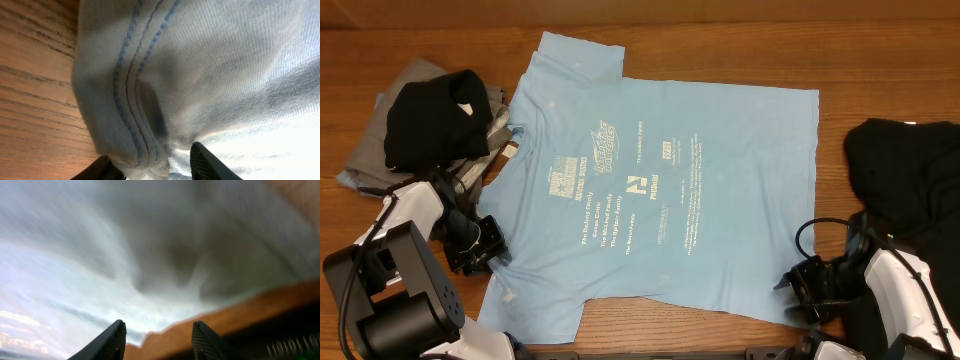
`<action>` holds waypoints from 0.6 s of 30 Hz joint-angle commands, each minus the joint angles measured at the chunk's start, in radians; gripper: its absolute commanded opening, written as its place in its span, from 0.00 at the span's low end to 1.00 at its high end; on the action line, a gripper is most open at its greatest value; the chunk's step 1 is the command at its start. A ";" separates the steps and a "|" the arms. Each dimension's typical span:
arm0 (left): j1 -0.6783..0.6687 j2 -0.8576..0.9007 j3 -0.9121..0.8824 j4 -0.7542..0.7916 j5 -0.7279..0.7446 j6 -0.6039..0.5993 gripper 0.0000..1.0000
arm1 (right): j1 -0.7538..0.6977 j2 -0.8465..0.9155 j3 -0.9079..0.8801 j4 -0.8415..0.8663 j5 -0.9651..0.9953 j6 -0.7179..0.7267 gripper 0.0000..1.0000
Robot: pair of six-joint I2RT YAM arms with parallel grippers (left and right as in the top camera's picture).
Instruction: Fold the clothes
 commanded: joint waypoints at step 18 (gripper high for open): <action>0.000 -0.026 0.004 0.008 0.013 0.016 0.51 | 0.002 -0.018 -0.139 0.168 0.003 0.074 0.04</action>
